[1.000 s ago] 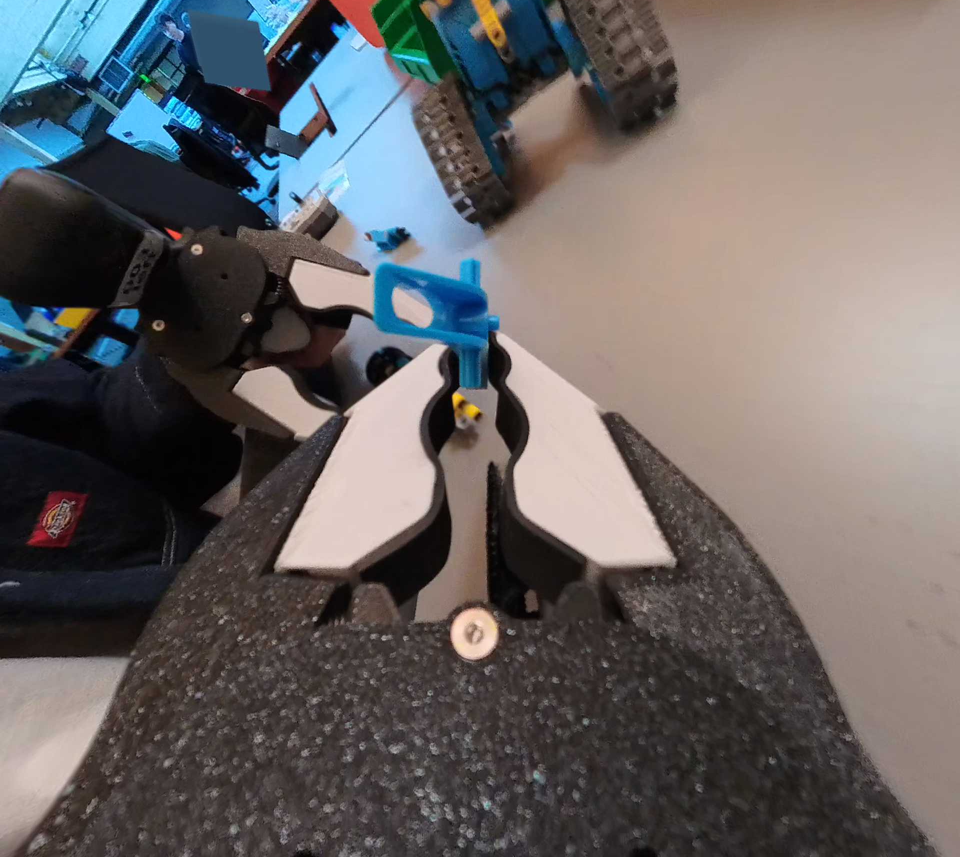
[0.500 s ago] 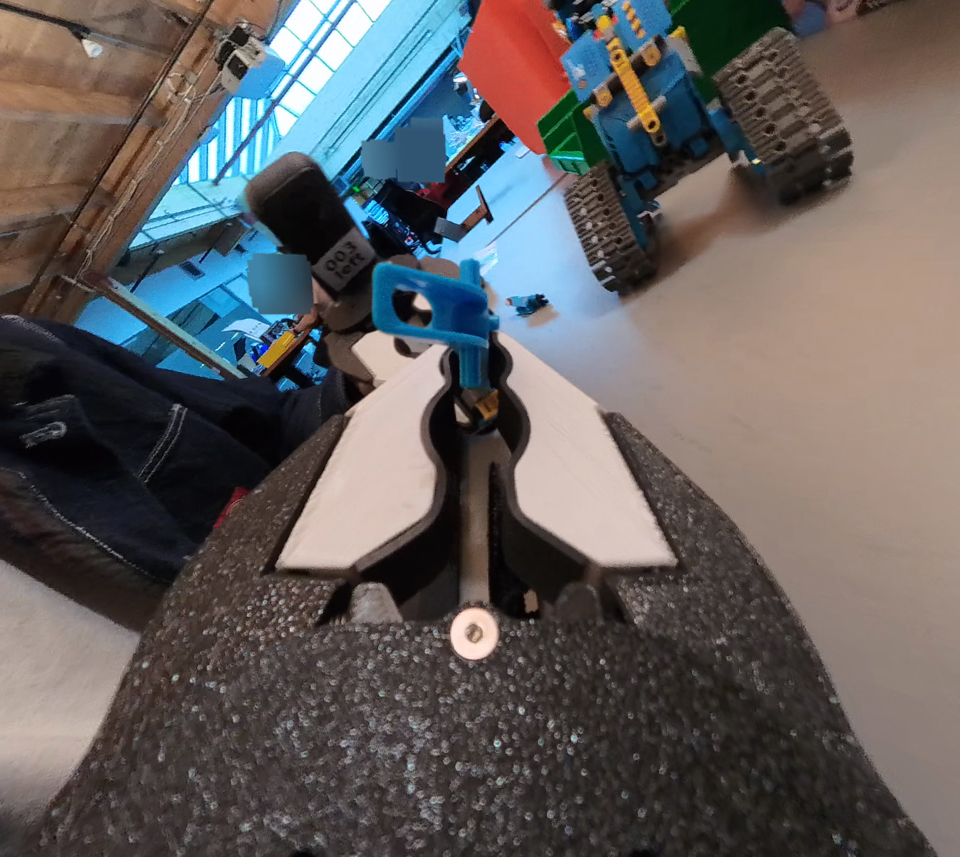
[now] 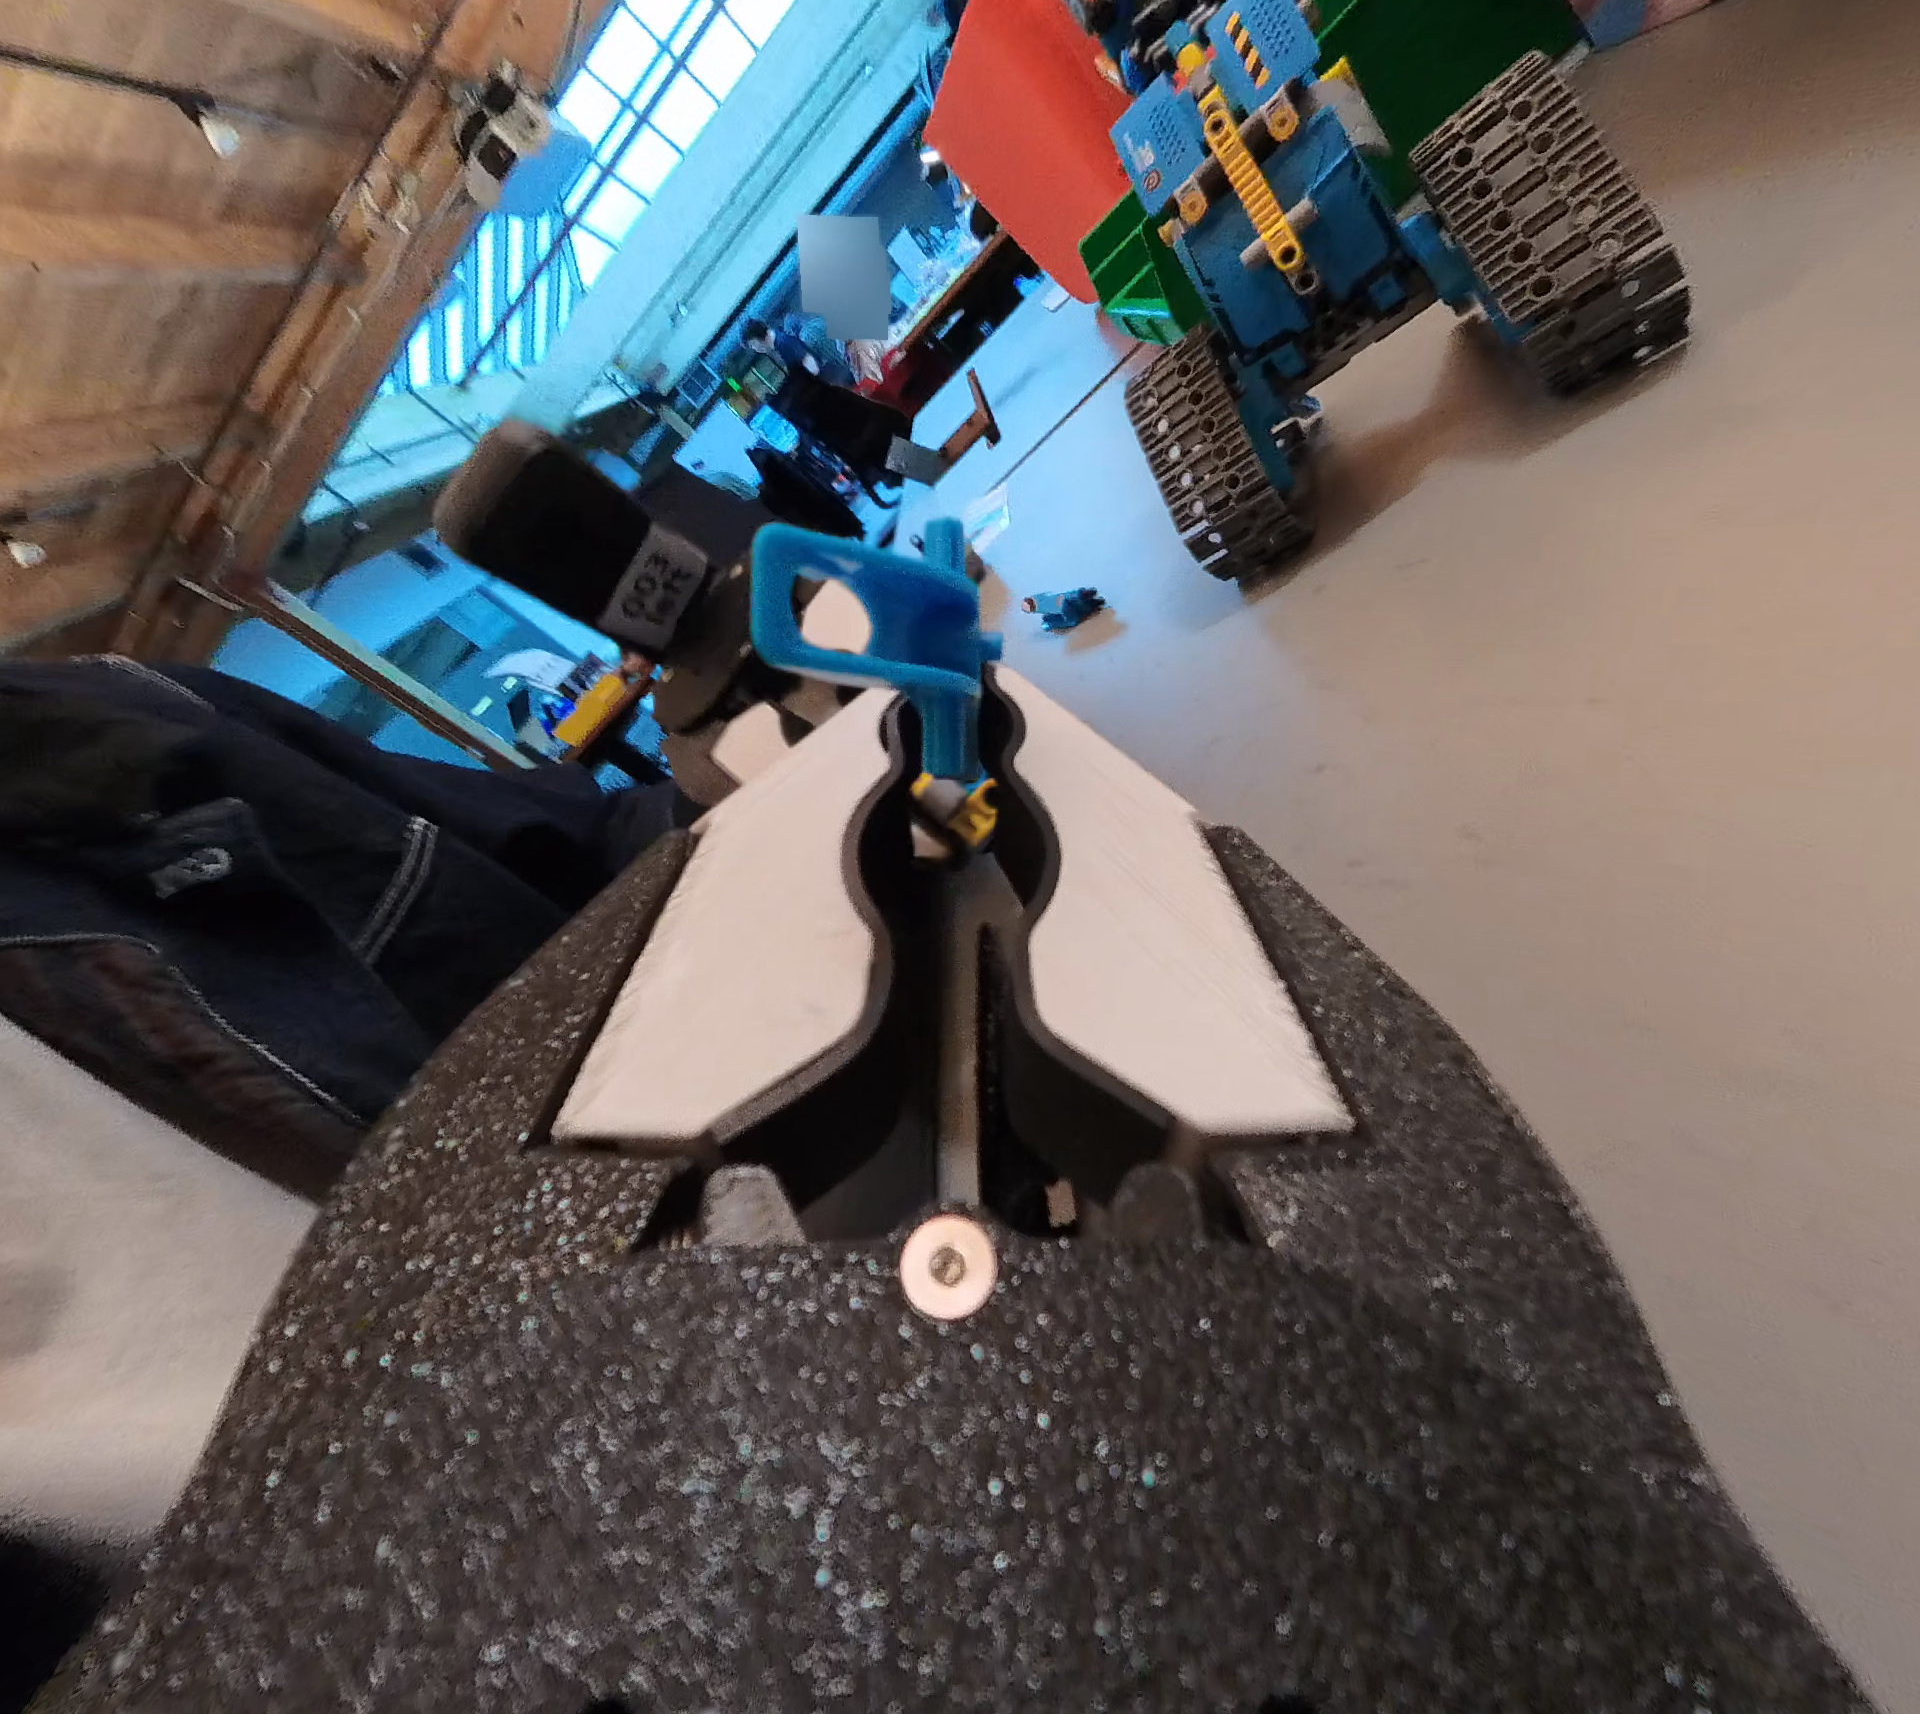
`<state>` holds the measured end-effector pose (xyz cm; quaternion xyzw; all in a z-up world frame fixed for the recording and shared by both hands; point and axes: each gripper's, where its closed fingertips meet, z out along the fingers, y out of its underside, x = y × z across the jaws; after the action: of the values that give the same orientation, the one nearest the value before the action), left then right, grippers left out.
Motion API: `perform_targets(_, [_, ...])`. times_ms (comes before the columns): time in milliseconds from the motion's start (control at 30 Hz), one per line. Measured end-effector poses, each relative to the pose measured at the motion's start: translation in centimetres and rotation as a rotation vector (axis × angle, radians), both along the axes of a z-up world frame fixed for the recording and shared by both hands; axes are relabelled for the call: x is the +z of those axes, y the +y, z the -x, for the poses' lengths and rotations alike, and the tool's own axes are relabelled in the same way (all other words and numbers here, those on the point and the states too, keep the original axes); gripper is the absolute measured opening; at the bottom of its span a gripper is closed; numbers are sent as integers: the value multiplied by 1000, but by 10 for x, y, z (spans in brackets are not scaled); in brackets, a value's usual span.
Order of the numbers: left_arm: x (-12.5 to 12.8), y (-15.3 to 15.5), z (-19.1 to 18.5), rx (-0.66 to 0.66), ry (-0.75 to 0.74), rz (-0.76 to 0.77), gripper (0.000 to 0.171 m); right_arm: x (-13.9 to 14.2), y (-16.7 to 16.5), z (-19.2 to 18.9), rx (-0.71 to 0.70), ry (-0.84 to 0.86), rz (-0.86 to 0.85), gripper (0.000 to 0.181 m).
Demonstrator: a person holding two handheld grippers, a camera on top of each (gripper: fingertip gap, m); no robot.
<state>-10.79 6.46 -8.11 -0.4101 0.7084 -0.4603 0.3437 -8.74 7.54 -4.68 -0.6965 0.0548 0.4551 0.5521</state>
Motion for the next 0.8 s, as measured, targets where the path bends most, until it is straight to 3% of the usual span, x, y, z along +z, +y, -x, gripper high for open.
perform_targets(100, [-5, 7, -3, 62, -26, -142, 21, -7, 1, 8, 21, -6, 31, 7])
perform_targets(367, [-6, 4, -9, 125, -80, -353, 21, -19, 9, 9, -8, 31, 88, 6])
perform_targets(467, [-7, 6, -11, 159, -99, -460, 20, -9, 8, 1, -32, 76, 46, 5])
perform_targets(800, [-4, 15, -13, 219, -102, -453, 20, -12, 9, -2, -73, 31, 58, 6])
